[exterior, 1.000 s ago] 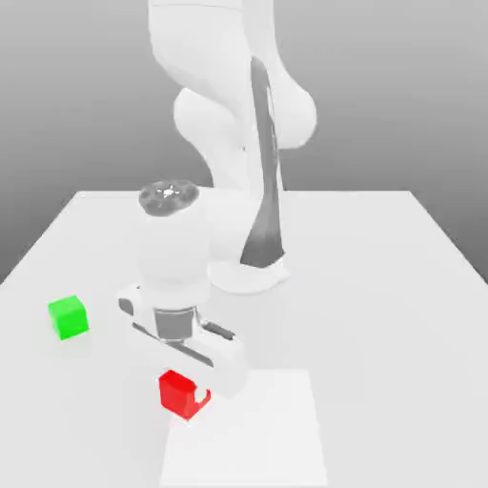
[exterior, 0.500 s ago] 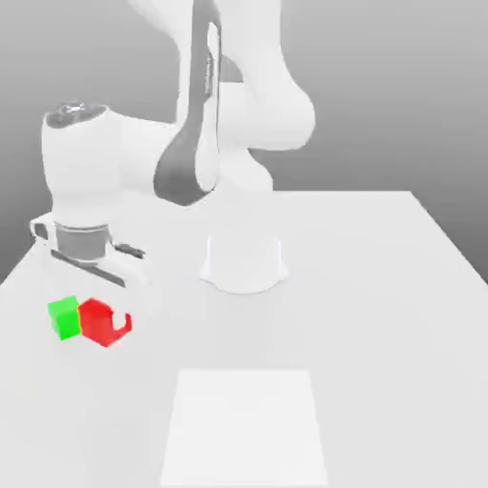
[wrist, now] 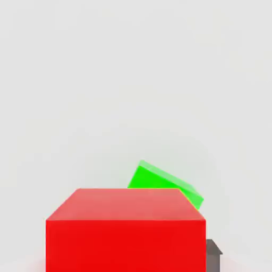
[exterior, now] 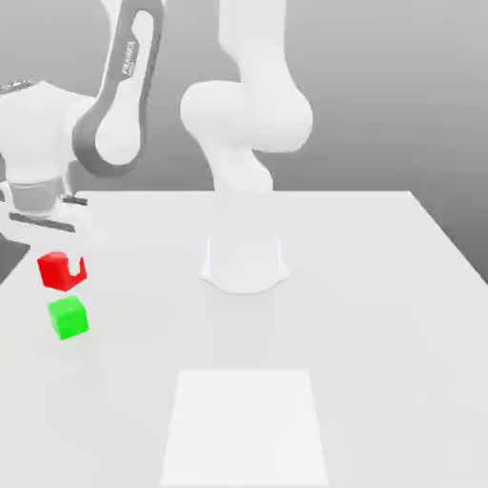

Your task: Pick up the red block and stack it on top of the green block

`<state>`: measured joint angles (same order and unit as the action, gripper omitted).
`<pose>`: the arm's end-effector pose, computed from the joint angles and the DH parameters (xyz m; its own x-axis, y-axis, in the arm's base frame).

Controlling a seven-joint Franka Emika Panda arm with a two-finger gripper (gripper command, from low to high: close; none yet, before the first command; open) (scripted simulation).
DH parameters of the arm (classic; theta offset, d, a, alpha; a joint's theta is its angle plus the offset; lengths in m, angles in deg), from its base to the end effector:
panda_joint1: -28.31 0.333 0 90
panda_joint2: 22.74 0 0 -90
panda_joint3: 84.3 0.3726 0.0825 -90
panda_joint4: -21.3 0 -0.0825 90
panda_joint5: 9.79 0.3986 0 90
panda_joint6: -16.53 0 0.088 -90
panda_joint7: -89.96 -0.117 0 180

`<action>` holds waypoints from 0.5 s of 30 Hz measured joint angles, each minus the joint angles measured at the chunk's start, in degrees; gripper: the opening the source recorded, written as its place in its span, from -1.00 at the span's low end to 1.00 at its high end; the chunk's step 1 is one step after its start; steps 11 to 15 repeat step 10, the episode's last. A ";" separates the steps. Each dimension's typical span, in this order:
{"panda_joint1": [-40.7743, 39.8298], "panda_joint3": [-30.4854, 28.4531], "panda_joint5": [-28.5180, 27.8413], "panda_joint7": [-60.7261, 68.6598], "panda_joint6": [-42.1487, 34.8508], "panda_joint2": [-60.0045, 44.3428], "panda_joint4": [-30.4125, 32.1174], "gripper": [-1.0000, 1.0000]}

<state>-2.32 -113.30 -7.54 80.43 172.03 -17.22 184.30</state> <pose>0.1839 -0.3073 0.2509 0.3256 -0.9437 -0.0579 -0.9450 -0.3228 -0.0523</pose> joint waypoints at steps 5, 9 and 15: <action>2.92 -0.21 9.78 6.97 3.06 -5.25 -0.55 -1.00; 2.93 0.39 13.41 9.55 6.24 -8.43 -0.63 -1.00; 2.88 0.42 13.55 9.64 7.17 -9.04 -0.58 -1.00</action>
